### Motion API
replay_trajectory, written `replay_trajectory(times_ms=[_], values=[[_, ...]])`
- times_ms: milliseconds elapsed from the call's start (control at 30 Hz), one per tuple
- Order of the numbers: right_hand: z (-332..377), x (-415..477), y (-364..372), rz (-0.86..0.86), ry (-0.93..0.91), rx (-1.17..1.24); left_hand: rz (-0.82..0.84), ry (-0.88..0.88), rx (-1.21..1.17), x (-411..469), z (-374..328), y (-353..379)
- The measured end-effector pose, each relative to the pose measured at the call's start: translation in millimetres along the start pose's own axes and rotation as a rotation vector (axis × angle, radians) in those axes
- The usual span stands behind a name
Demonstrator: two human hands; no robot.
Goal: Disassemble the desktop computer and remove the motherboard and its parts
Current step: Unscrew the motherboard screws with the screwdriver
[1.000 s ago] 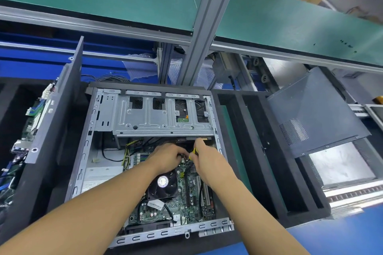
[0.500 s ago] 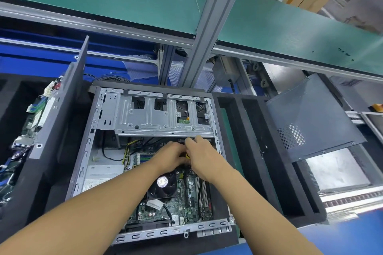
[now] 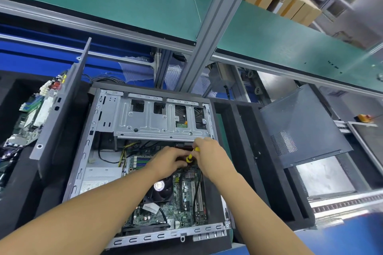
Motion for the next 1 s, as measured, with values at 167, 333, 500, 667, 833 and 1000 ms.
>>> replay_trajectory(times_ms=[167,333,500,667,833,1000], values=[[-8.7,-5.7,-1.3,0.031,-0.002,0.058,0.028,-0.027,0.05,3.8,-0.5,0.5],[-5.6,-9.9,-4.4,-0.041,0.168,0.201,0.02,-0.031,0.042,4.3,3.4,4.3],[1.5,-11.0,-5.3,-0.068,0.207,0.104,0.011,-0.051,0.035,4.5,3.5,5.2],[5.2,-10.7,-4.5,-0.009,0.076,0.138,0.029,-0.052,0.047,5.3,4.5,3.9],[5.2,-7.9,-5.4,0.038,0.191,0.212,0.046,-0.075,0.078,7.3,2.5,2.8],[6.9,-7.1,-7.2,-0.003,0.303,0.132,-0.003,-0.121,0.166,6.7,2.9,4.5]])
Point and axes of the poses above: each hand's wrist, its own x-axis towards the middle knuckle, its own y-axis out of the palm, z = x × y, the point moved 1 cm from there along x, towards the middle knuckle, and after that the axes turned 12 degrees about y, right-handed, at the moved point
